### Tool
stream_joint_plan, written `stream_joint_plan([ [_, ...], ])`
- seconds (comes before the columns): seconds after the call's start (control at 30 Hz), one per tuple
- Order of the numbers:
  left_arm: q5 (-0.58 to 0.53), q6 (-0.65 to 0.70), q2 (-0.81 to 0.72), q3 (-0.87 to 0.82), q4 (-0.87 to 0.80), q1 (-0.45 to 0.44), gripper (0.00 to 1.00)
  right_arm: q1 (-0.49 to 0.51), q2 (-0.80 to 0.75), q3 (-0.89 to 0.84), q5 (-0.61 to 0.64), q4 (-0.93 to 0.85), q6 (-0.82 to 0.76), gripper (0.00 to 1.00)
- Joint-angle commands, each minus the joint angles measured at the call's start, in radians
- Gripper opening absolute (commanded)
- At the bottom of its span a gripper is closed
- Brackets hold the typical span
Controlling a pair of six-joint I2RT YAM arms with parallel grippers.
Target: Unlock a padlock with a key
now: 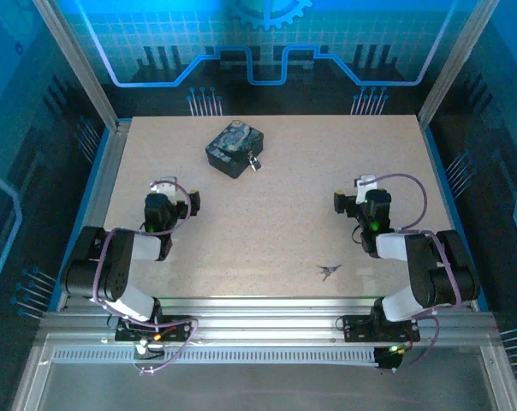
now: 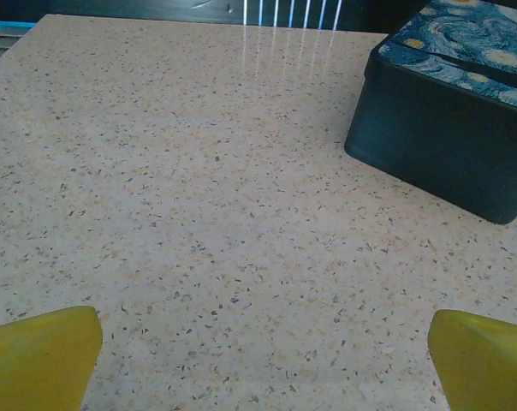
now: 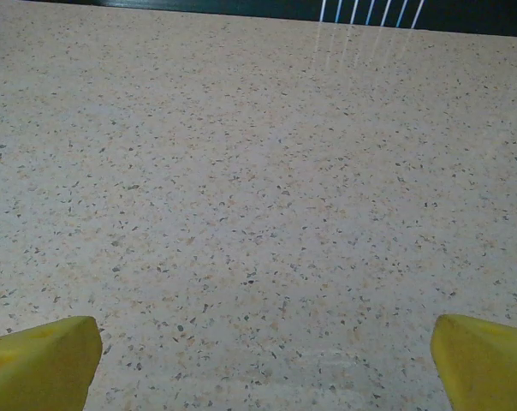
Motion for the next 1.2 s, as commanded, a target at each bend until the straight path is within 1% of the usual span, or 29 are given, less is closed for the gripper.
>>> stream_joint_plan([
  [0.0,0.021,0.018,-0.001,0.016,0.021,0.013,0.99,-0.011,0.002,0.002,-0.006,0.040,-0.010,1.00],
  [0.87,0.022,0.018,0.000,0.018,0.018,0.013,0.99,-0.011,0.002,0.002,-0.006,0.040,-0.010,1.00],
  [1.1,0.069,0.002,-0.005,0.017,0.015,0.038,0.99,-0.009,-0.001,0.007,-0.009,0.038,-0.016,1.00],
  [1.17,0.013,-0.014,-0.043,0.036,-0.049,0.039,0.99,0.000,-0.075,0.094,0.006,-0.183,-0.015,0.99],
])
